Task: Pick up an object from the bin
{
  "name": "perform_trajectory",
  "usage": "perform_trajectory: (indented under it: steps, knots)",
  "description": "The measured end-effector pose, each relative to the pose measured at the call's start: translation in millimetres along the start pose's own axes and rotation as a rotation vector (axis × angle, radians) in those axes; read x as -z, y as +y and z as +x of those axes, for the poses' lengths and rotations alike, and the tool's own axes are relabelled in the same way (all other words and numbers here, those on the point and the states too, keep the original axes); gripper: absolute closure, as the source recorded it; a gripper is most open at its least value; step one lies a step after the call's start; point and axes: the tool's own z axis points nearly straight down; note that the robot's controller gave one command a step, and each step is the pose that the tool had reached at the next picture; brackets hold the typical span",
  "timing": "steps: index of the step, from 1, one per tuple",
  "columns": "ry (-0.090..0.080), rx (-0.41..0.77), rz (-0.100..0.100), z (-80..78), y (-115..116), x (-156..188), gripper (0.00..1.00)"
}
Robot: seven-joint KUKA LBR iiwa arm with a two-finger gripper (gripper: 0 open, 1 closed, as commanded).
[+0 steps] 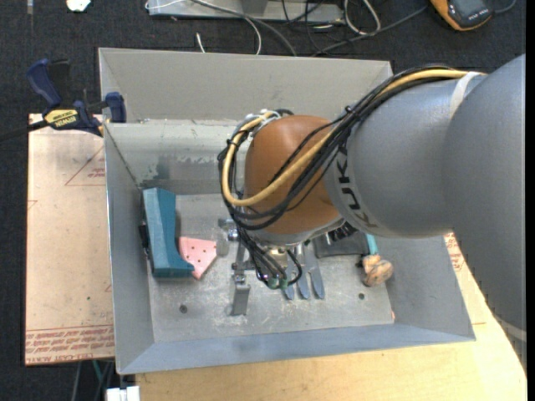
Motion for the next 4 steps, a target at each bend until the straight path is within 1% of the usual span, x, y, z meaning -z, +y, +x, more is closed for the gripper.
perform_trajectory:
  steps: [1, 2, 3, 4]
  knots:
    - [0.000, 0.000, 0.000, 0.0, 0.0, 0.0, 0.00]
    - [-0.004, 0.086, -0.001, -24.1, -37.6, -42.7, 0.00]
    - [-0.006, 0.008, -0.004, -37.4, -58.7, -69.1, 0.00]
    - [-0.005, 0.093, -0.001, -70.0, 0.7, -78.7, 0.00]
